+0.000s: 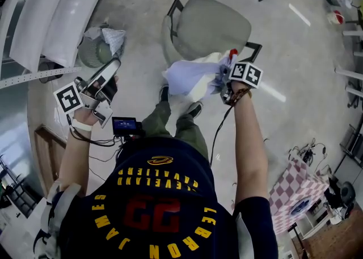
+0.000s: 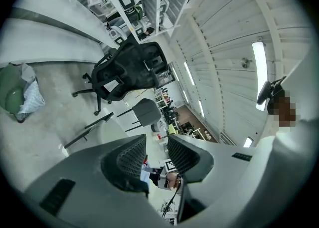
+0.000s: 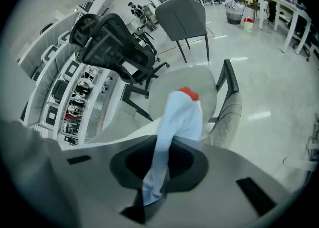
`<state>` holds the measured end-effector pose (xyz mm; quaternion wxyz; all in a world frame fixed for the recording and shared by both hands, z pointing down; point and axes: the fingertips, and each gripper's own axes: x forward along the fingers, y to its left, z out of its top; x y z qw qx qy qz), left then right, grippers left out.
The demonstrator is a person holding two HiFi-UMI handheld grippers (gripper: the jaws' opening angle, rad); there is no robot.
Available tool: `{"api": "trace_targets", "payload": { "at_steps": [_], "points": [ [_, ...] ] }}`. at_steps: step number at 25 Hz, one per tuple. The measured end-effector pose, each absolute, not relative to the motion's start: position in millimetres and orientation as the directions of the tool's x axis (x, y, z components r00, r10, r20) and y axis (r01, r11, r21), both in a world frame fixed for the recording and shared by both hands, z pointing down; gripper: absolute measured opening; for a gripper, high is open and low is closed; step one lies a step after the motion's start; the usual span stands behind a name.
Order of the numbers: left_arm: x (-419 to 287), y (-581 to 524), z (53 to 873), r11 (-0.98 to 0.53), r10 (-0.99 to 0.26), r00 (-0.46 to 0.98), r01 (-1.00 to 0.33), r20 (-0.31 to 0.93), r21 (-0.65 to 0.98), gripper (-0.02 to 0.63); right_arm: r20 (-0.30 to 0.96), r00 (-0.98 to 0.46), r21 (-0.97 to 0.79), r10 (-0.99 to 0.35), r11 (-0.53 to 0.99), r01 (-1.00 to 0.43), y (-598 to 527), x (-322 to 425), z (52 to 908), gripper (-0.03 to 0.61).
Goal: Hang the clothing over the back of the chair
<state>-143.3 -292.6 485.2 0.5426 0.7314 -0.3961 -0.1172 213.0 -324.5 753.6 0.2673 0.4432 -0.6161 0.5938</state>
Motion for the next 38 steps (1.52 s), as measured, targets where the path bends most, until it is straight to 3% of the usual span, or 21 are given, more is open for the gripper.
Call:
{"api": "trace_targets", "payload": {
  "at_steps": [2, 8, 11, 18, 24, 31, 38],
  "points": [
    [-141, -293, 485, -0.11, -0.704, 0.663, -0.453, 0.252, 0.885, 0.12, 0.847, -0.471, -0.507, -0.247, -0.107, -0.855, -327, 213, 754, 0.042],
    [-144, -292, 479, -0.124, -0.711, 0.659, -0.459, 0.243, 0.88, 0.12, 0.822, -0.495, -0.543, -0.282, -0.121, -0.831, -323, 216, 736, 0.18],
    [-144, -292, 473, -0.142, -0.716, 0.66, -0.456, 0.227, 0.878, 0.12, 0.809, -0.504, -0.562, -0.302, -0.148, -0.814, -317, 229, 725, 0.202],
    [-137, -293, 459, -0.181, -0.712, 0.674, -0.447, 0.196, 0.876, 0.12, 0.712, -0.516, -0.656, -0.476, -0.187, -0.731, -317, 266, 675, 0.202],
    [-133, -294, 443, -0.226, -0.708, 0.686, -0.443, 0.166, 0.867, 0.12, 0.51, -0.57, -0.77, -0.644, -0.048, -0.636, -311, 252, 586, 0.201],
    [-121, -295, 416, -0.28, -0.703, 0.704, -0.408, 0.104, 0.869, 0.12, 0.355, -0.597, -0.764, -0.72, 0.144, -0.629, -293, 226, 500, 0.198],
    [-101, -285, 366, -0.439, -0.693, 0.717, -0.506, 0.08, 0.742, 0.12, 0.248, -0.617, -0.64, -0.747, 0.351, -0.683, -265, 200, 414, 0.1]
  ]
}}
